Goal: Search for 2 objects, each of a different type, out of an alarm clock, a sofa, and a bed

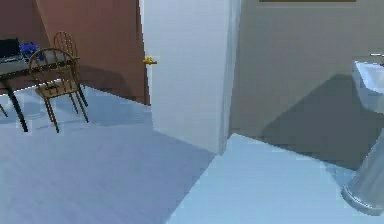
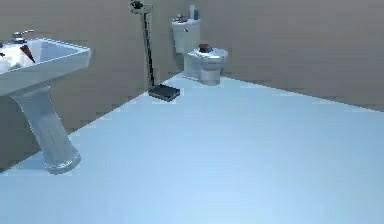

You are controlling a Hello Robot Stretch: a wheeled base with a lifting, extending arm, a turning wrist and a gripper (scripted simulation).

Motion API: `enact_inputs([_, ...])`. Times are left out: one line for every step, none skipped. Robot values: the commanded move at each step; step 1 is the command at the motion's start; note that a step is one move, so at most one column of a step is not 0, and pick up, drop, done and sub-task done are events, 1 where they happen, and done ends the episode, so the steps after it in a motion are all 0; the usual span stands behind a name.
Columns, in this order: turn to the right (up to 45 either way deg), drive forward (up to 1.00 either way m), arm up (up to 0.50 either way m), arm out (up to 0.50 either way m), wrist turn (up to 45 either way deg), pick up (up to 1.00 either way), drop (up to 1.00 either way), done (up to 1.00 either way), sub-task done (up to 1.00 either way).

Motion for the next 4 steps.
enact_inputs([-45.0, 0.0, 0.0, 0.0, 0.0, 0.0, 0.0, 0.0, 0.0])
enact_inputs([0.0, 0.05, 0.0, 0.0, 0.0, 0.0, 0.0, 0.0, 0.0])
enact_inputs([15.0, 0.0, 0.0, 0.0, 0.0, 0.0, 0.0, 0.0, 0.0])
enact_inputs([0.0, 1.0, 0.0, 0.0, 0.0, 0.0, 0.0, 0.0, 0.0])
